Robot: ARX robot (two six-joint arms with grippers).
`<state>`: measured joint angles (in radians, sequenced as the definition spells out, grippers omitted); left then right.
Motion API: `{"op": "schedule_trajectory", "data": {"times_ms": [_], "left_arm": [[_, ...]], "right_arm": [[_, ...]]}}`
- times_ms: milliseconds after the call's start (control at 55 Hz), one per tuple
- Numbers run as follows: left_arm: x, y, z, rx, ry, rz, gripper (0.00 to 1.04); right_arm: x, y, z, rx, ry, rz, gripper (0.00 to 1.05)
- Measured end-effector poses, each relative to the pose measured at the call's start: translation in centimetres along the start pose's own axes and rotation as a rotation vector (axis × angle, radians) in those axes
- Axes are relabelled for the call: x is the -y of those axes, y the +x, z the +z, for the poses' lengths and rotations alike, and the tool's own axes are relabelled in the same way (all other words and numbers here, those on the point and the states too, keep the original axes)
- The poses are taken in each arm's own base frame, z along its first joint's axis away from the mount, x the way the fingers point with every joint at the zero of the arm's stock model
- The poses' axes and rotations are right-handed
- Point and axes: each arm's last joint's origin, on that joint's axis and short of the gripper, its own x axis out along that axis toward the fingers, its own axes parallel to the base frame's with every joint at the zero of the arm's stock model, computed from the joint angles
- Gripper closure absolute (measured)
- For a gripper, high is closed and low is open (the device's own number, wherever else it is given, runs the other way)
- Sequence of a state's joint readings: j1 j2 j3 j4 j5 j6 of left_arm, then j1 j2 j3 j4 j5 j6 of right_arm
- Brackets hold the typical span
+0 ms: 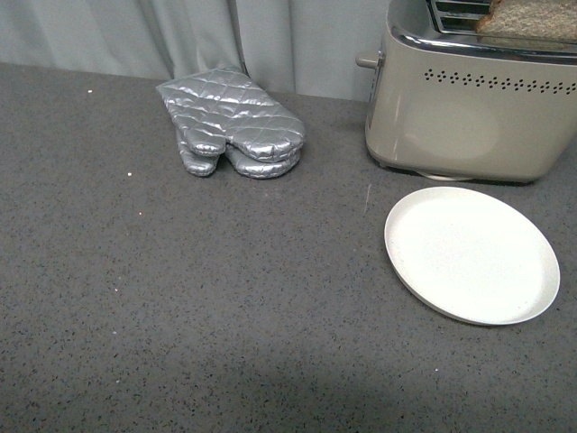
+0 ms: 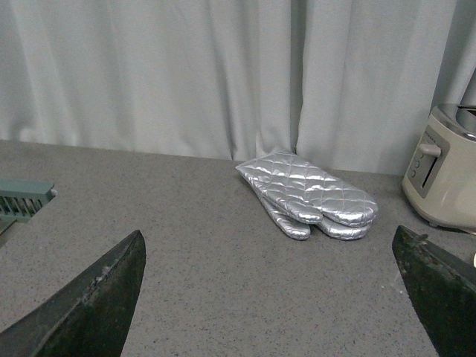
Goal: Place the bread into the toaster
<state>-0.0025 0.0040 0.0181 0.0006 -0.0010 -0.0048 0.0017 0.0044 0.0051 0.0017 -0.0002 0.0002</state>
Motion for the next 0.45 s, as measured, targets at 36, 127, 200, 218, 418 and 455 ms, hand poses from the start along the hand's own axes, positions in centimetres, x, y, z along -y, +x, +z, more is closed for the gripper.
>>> {"op": "schedule_trajectory", "data": {"times_ms": [36, 127, 200, 218, 418, 455], "left_arm": [[0.0, 0.0, 0.0, 0.0, 0.0, 0.0, 0.07], [0.0, 0.0, 0.0, 0.0, 0.0, 0.0, 0.07], [0.0, 0.0, 0.0, 0.0, 0.0, 0.0, 0.07], [0.0, 0.0, 0.0, 0.0, 0.0, 0.0, 0.07], [0.0, 0.0, 0.0, 0.0, 0.0, 0.0, 0.07], [0.0, 0.0, 0.0, 0.0, 0.0, 0.0, 0.07]], "right_arm": [[0.0, 0.0, 0.0, 0.0, 0.0, 0.0, 0.57], [0.0, 0.0, 0.0, 0.0, 0.0, 0.0, 0.36], [0.0, 0.0, 0.0, 0.0, 0.0, 0.0, 0.21], [0.0, 0.0, 0.0, 0.0, 0.0, 0.0, 0.18], [0.0, 0.0, 0.0, 0.0, 0.001, 0.0, 0.1], [0.0, 0.0, 0.0, 0.0, 0.001, 0.0, 0.1]]}}
